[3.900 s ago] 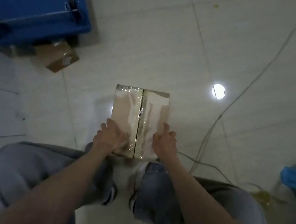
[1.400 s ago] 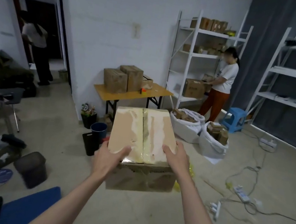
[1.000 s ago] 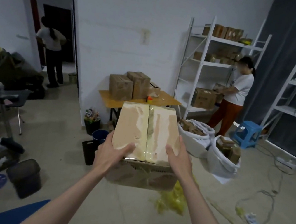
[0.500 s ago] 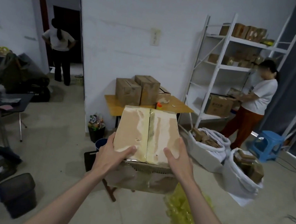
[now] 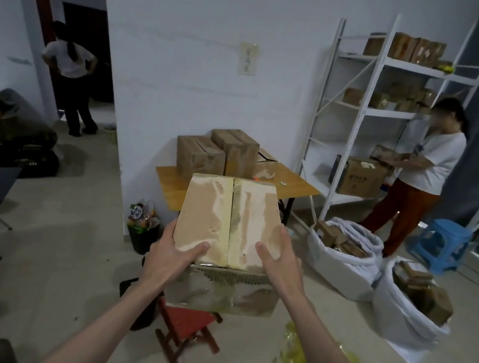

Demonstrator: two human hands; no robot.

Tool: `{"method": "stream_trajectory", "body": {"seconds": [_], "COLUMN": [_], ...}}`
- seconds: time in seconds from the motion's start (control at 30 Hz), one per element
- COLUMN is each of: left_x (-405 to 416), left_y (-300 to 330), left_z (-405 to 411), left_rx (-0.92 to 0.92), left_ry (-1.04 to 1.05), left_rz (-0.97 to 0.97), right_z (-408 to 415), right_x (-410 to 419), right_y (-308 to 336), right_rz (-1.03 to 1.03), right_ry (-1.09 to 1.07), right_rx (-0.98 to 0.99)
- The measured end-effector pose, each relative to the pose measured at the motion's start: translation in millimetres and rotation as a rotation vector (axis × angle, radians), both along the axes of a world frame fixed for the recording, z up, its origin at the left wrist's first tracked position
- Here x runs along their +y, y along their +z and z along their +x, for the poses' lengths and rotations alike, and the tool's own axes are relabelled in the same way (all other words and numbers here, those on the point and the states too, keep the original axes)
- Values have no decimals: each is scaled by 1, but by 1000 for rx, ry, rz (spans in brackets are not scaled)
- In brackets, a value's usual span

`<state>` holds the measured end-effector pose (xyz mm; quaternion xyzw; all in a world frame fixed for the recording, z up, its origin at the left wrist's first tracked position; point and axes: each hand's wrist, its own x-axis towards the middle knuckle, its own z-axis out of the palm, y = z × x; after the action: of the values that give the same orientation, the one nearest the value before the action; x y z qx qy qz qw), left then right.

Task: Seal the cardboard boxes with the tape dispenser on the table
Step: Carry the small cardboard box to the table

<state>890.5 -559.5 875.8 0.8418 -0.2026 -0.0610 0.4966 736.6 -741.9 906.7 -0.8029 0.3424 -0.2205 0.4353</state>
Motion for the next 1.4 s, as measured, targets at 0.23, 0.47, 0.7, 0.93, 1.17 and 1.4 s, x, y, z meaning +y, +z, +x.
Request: {"method": "stream_trajectory", "body": {"seconds": [0.23, 0.47, 0.7, 0.93, 1.17, 1.4], "left_x": [-82, -183, -261, -356, -469, -582], "left_y": [-20, -24, -32, -49, -70, -73], "left_z": [101, 194, 264, 330, 417, 473], "left_rx": [-10, -10, 29, 80, 112, 125], "left_ry": [-25, -44, -81, -115, -183, -292], "left_rz": [14, 13, -17, -49, -4, 50], "right_z": [95, 190, 261, 328, 397, 438], "right_x": [-80, -179, -256, -343, -442, -536], "right_y": [-17, -28, -38, -64, -85, -98], "right_rz": [34, 62, 59, 56, 70, 56], "right_ry": [-1, -7, -33, -123, -200, -309], "right_rx": [-17, -31, -10, 50, 54, 61]}}
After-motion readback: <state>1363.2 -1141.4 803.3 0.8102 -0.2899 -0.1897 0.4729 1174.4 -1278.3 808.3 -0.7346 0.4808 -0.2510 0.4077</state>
